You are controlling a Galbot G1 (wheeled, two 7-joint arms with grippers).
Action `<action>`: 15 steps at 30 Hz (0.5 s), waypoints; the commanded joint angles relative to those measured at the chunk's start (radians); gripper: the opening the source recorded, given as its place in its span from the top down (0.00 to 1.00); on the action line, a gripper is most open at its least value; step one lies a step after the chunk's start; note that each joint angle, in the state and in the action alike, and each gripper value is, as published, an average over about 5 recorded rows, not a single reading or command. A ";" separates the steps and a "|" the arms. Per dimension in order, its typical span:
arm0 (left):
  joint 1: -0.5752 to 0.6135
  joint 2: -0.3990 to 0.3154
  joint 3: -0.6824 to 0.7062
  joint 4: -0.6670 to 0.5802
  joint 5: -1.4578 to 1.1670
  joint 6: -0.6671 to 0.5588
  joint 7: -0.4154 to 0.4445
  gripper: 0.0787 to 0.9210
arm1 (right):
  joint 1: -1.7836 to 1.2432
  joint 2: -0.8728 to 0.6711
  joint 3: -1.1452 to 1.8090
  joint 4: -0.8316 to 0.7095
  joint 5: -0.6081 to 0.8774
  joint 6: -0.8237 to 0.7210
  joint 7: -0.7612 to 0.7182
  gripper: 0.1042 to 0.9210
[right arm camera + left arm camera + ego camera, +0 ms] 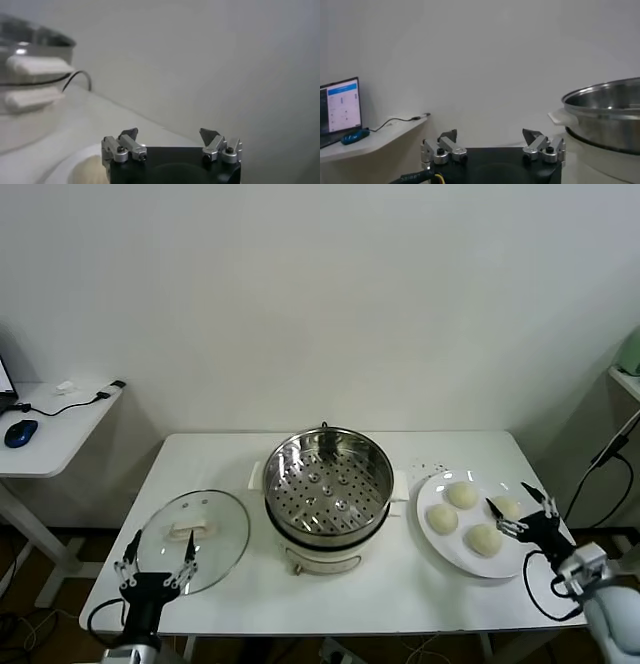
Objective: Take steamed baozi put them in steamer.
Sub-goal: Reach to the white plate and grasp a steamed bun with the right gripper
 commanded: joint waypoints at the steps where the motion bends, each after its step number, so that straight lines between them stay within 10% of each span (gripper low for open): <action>1: 0.041 0.007 0.001 0.004 -0.010 -0.016 -0.007 0.12 | 0.568 -0.347 -0.601 -0.239 -0.154 -0.041 -0.308 0.12; 15: 0.014 0.012 -0.007 0.019 -0.023 0.005 -0.008 0.12 | 1.216 -0.207 -1.411 -0.480 -0.191 -0.090 -0.590 0.12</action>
